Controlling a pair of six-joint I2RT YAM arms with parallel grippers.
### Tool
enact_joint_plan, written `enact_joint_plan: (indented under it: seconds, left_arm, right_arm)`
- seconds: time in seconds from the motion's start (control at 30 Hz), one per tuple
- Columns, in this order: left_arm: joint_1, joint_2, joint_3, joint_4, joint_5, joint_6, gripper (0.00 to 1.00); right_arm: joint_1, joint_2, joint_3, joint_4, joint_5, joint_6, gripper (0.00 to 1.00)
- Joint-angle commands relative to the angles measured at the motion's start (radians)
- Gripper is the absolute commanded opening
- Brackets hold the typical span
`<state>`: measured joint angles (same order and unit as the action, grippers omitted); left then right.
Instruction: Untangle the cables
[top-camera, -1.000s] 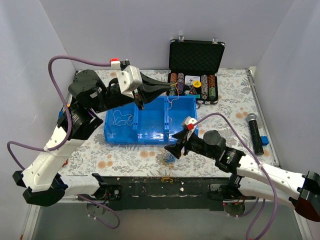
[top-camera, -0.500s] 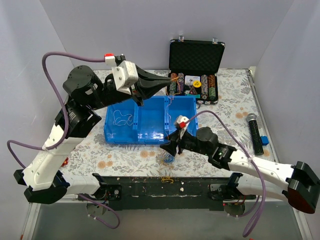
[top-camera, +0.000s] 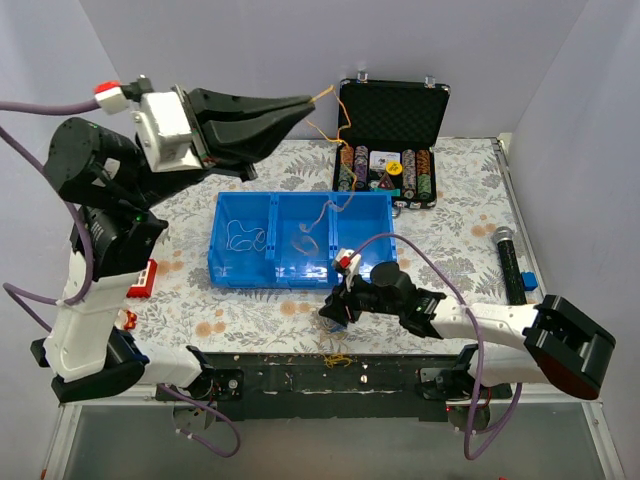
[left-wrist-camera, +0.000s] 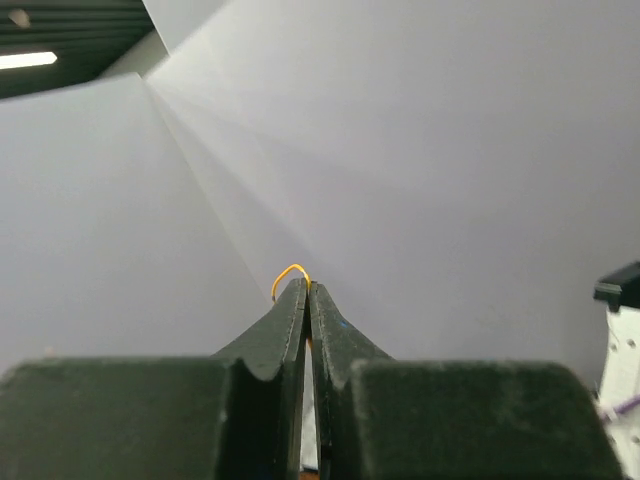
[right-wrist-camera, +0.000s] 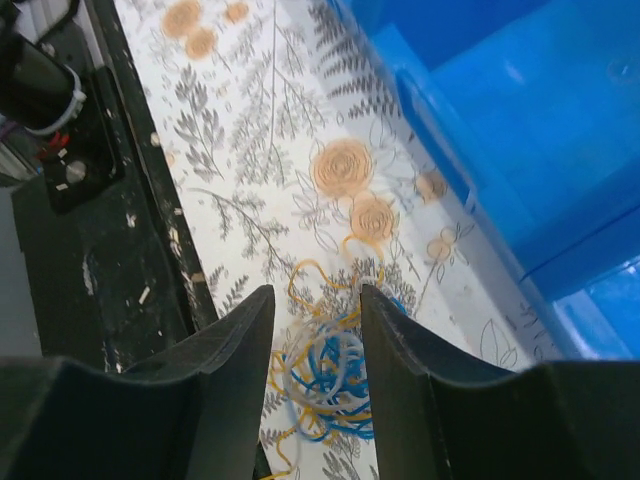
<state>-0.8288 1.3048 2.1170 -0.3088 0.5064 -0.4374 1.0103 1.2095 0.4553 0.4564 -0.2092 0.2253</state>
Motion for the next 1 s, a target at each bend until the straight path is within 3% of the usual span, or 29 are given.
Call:
enact_joint_plan:
  seconds: [0.0, 0.13, 0.3, 0.47, 0.73, 0.97]
  left_arm:
    - [-0.004, 0.011, 0.084, 0.101, -0.061, 0.028, 0.0]
    - [-0.004, -0.002, 0.072, 0.239, -0.143, 0.072, 0.0]
    - [-0.004, -0.038, -0.011, 0.488, -0.261, 0.166, 0.0]
    - [-0.004, -0.064, -0.066, 0.45, -0.258, 0.172, 0.0]
    - [-0.004, -0.179, -0.391, 0.447, -0.31, 0.152, 0.0]
    - [-0.004, -0.248, -0.655, 0.473, -0.44, 0.164, 0.0]
  right_arm:
    - [0.007, 0.051, -0.029, 0.048, -0.015, 0.0, 0.48]
    - [0.01, 0.085, -0.066, 0.05, -0.009, -0.003, 0.49]
    - [0.013, 0.093, -0.076, 0.036, 0.019, -0.003, 0.61]
    - [0.016, 0.075, -0.069, 0.024, 0.016, -0.007, 0.6]
    - [0.024, 0.015, -0.079, 0.007, 0.017, 0.003, 0.46]
    - [0.027, -0.122, -0.124, -0.031, 0.037, 0.019, 0.44]
